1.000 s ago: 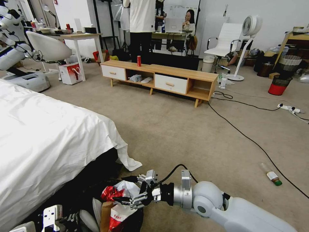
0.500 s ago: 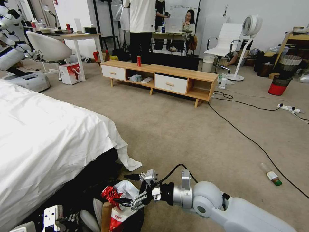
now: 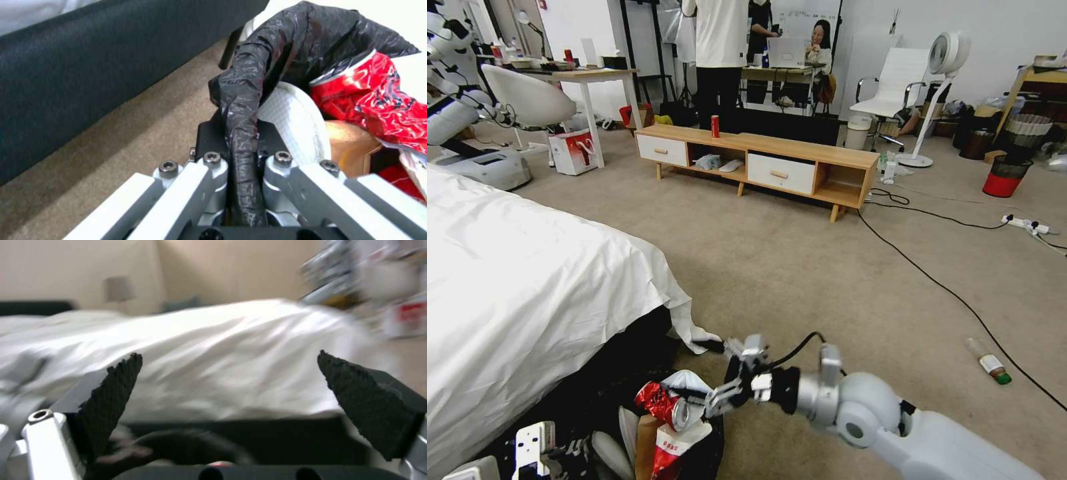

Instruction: Pick up the trash bin and place the garbage on the floor into it.

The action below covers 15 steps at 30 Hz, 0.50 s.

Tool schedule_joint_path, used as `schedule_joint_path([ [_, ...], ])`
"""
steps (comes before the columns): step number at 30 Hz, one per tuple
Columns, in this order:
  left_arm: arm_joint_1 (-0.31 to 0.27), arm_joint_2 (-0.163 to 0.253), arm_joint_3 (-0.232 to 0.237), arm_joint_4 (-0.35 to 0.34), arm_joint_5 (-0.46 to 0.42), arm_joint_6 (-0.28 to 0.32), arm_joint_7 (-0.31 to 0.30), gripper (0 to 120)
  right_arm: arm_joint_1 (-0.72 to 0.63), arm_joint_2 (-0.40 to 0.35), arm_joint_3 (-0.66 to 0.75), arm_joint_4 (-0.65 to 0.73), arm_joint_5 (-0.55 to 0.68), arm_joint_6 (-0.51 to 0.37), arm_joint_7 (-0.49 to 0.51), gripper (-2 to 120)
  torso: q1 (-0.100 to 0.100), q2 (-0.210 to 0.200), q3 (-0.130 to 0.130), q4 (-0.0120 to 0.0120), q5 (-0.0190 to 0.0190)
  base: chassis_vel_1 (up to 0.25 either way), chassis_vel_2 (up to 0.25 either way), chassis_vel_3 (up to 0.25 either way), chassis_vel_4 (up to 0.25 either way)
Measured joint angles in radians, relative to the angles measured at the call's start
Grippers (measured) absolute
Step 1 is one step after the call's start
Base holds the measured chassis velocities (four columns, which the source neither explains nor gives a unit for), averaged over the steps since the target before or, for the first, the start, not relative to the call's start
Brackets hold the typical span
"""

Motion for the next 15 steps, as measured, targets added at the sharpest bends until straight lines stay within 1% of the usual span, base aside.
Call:
schedule_joint_path([
  [1, 0.000, 0.000, 0.000, 0.000, 0.000, 0.000, 0.000, 4, 0.000, 0.000, 0.000, 0.000, 0.000, 0.000, 0.000, 100, 0.000, 0.000, 0.000, 0.0000, 0.0000, 0.000, 0.000, 0.000, 0.000],
  [3, -0.007, 0.006, -0.005, 0.000, -0.002, -0.001, 0.001, 4, -0.076, -0.010, 0.119, 0.002, -0.020, 0.014, 0.063, 100, 0.000, 0.000, 0.000, -0.0001, 0.0000, 0.000, 0.000, 0.000, 0.000],
  [4, -0.007, 0.006, -0.005, 0.000, -0.002, -0.001, 0.001, 4, -0.076, -0.010, 0.119, 0.002, -0.020, 0.014, 0.063, 100, 0.000, 0.000, 0.000, -0.0001, 0.0000, 0.000, 0.000, 0.000, 0.000],
  [5, -0.009, 0.007, -0.005, 0.000, -0.001, -0.002, 0.004, 4, -0.118, -0.019, 0.180, 0.003, -0.032, 0.019, 0.103, 100, 0.000, 0.000, 0.000, 0.0005, 0.0003, 0.000, 0.000, 0.000, 0.000],
  [6, -0.009, 0.009, -0.005, 0.000, 0.003, -0.004, 0.008, 4, -0.181, -0.029, 0.264, 0.003, -0.064, 0.031, 0.157, 100, 0.000, 0.000, 0.000, 0.0002, 0.0000, 0.000, 0.000, 0.000, 0.000],
  [7, -0.009, 0.009, -0.005, 0.000, 0.003, -0.004, 0.008, 4, -0.181, -0.029, 0.264, 0.003, -0.064, 0.031, 0.157, 100, 0.000, 0.000, 0.000, 0.0002, 0.0000, 0.000, 0.000, 0.000, 0.000],
  [8, -0.009, 0.010, -0.003, 0.000, 0.006, -0.006, 0.013, 4, -0.265, -0.033, 0.380, 0.001, -0.136, 0.055, 0.206, 100, 0.000, 0.000, 0.000, 0.0000, 0.0003, 0.000, 0.000, 0.000, 0.000],
  [9, -0.009, 0.010, -0.003, 0.000, 0.006, -0.006, 0.013, 4, -0.265, -0.033, 0.380, 0.001, -0.136, 0.055, 0.206, 100, 0.000, 0.000, 0.000, 0.0000, 0.0003, 0.000, 0.000, 0.000, 0.000],
  [10, -0.008, 0.010, -0.003, 0.000, 0.008, -0.008, 0.017, 4, -0.331, -0.029, 0.464, 0.004, -0.194, 0.066, 0.234, 100, 0.000, 0.000, 0.000, 0.0004, 0.0000, 0.000, 0.000, 0.000, 0.000],
  [11, -0.007, 0.009, -0.003, 0.000, 0.010, -0.010, 0.021, 4, -0.454, -0.011, 0.586, 0.019, -0.279, 0.071, 0.270, 100, 0.000, 0.000, 0.000, -0.0003, 0.0000, 0.000, 0.000, 0.000, 0.000],
  [12, -0.008, 0.008, -0.005, 0.000, 0.011, -0.012, 0.024, 4, -0.538, 0.007, 0.674, 0.036, -0.329, 0.073, 0.290, 100, 0.000, 0.000, 0.000, -0.0008, 0.0010, 0.000, 0.000, 0.000, 0.000],
  [13, -0.008, 0.008, -0.005, 0.000, 0.011, -0.012, 0.024, 4, -0.538, 0.007, 0.674, 0.036, -0.329, 0.073, 0.290, 100, 0.000, 0.000, 0.000, -0.0008, 0.0010, 0.000, 0.000, 0.000, 0.000],
  [14, -0.011, 0.009, -0.005, 0.000, 0.011, -0.013, 0.025, 4, -0.616, 0.028, 0.756, 0.055, -0.371, 0.078, 0.306, 100, 0.000, 0.000, 0.000, -0.0002, 0.0005, 0.000, 0.000, 0.000, 0.000],
  [15, -0.020, 0.014, -0.003, 0.000, 0.012, -0.013, 0.025, 4, -0.690, 0.053, 0.829, 0.069, -0.411, 0.088, 0.314, 100, 0.000, 0.000, 0.000, -0.0004, -0.0008, 0.000, 0.000, 0.000, 0.000],
])
